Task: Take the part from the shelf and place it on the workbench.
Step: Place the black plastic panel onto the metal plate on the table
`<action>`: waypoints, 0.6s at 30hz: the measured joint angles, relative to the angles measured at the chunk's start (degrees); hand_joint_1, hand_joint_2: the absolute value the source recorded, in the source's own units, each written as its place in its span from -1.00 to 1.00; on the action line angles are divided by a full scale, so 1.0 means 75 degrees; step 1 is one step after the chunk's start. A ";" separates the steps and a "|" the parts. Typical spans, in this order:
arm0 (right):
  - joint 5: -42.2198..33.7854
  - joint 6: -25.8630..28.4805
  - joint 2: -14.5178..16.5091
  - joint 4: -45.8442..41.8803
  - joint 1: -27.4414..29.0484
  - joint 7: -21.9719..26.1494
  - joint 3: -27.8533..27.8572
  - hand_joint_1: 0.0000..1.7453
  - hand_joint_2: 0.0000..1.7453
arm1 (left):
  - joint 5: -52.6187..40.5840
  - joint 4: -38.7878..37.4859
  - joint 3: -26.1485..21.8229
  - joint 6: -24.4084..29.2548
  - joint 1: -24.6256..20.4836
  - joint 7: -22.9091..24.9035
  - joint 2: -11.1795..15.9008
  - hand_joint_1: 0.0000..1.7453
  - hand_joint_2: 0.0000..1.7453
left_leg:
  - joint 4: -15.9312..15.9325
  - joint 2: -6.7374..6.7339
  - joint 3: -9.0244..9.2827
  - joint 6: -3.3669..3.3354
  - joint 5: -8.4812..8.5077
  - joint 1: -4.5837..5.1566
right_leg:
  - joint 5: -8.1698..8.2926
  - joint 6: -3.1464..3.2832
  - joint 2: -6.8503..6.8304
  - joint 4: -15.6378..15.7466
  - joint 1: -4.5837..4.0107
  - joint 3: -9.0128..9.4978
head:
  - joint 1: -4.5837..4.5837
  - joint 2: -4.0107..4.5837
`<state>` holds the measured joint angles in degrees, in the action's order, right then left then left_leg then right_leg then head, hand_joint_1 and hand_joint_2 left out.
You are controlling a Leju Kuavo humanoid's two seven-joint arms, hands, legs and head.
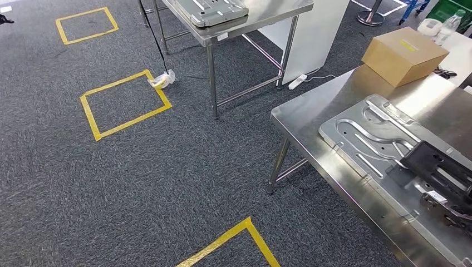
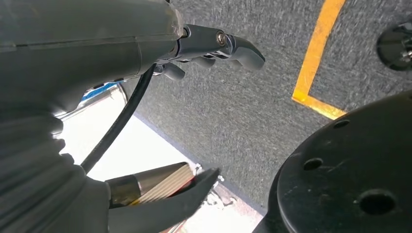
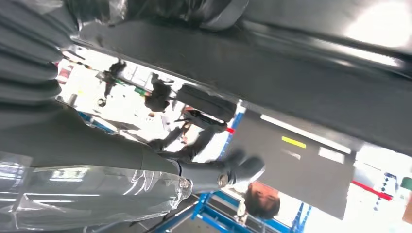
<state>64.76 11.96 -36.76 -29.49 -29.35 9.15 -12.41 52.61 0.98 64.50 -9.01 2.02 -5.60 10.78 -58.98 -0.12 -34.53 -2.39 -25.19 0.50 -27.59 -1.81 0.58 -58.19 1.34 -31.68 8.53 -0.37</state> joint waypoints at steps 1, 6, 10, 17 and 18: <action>-0.0004 0.0039 0.0003 -0.0058 -0.0031 0.0002 -0.0028 -1.00 -1.00 | 0.0015 0.0000 -0.0023 -0.0016 0.0002 0.0019 -0.0004 -1.00 -1.00 | 0.0000 0.0001 -0.0001 -0.0003 0.0005 0.0000 | 0.0002 -0.0003 -0.0003 -0.0001 -0.0001 -0.0001 | 0.0000 0.0000; -0.0219 0.0074 -0.0093 -0.1259 0.0106 -0.0258 -0.0168 -1.00 -1.00 | 0.0047 -0.0004 -0.0132 -0.0042 0.0034 0.0037 -0.0071 -1.00 -1.00 | 0.0000 0.0013 -0.0015 -0.0008 0.0026 0.0001 | 0.0009 -0.0011 -0.0022 -0.0013 0.0003 -0.0015 | -0.0001 0.0000; -0.0446 -0.0053 -0.0359 -0.3131 0.0400 -0.0402 -0.0186 -1.00 -1.00 | 0.0050 -0.0019 -0.0243 -0.0113 0.0063 0.0024 -0.0166 -1.00 -1.00 | 0.0000 0.0020 -0.0024 -0.0007 0.0026 0.0001 | 0.0007 -0.0011 -0.0026 -0.0017 0.0002 -0.0023 | -0.0001 0.0000; -0.0458 -0.0205 -0.0461 -0.6068 0.0682 -0.0234 -0.0368 -1.00 -1.00 | 0.0046 -0.0037 -0.0385 -0.0047 0.0066 0.0001 -0.0277 -1.00 -1.00 | -0.0004 0.0025 -0.0030 -0.0003 0.0015 0.0005 | -0.0004 -0.0012 -0.0030 -0.0010 0.0006 -0.0026 | -0.0001 0.0000; -0.0403 -0.0154 -0.0456 -0.6371 0.0710 -0.0160 -0.0441 -1.00 -1.00 | 0.0044 -0.0041 -0.0393 -0.0028 0.0068 -0.0009 -0.0283 -1.00 -1.00 | -0.0006 0.0027 -0.0032 -0.0004 0.0011 0.0010 | -0.0003 -0.0014 -0.0031 -0.0008 0.0010 -0.0025 | 0.0000 0.0000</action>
<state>61.73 10.81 -40.18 -77.27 -24.02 7.95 -15.71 52.94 0.67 61.55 -9.21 2.52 -5.67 8.66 -59.03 0.08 -34.77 -2.43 -25.10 0.58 -27.61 -1.91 0.35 -58.25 1.42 -31.87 8.53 -0.37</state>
